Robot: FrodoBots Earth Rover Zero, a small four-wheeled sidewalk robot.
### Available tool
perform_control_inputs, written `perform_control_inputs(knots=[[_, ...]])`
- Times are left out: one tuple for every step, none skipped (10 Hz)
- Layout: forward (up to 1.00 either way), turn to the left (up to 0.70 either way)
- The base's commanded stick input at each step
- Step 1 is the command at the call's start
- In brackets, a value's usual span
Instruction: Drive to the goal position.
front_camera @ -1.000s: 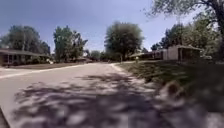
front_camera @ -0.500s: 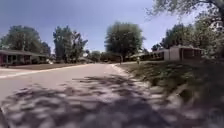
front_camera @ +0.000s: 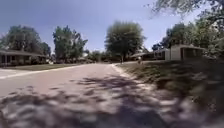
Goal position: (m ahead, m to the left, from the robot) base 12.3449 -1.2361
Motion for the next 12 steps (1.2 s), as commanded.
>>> perform_control_inputs(knots=[[0.7, 0.0], [0.7, 0.0], [0.7, 0.0], [0.7, 0.0], [0.7, 0.0], [0.7, 0.0], [0.7, 0.0], [0.7, 0.0], [0.7, 0.0], [0.7, 0.0], [0.7, 0.0], [0.7, 0.0]])
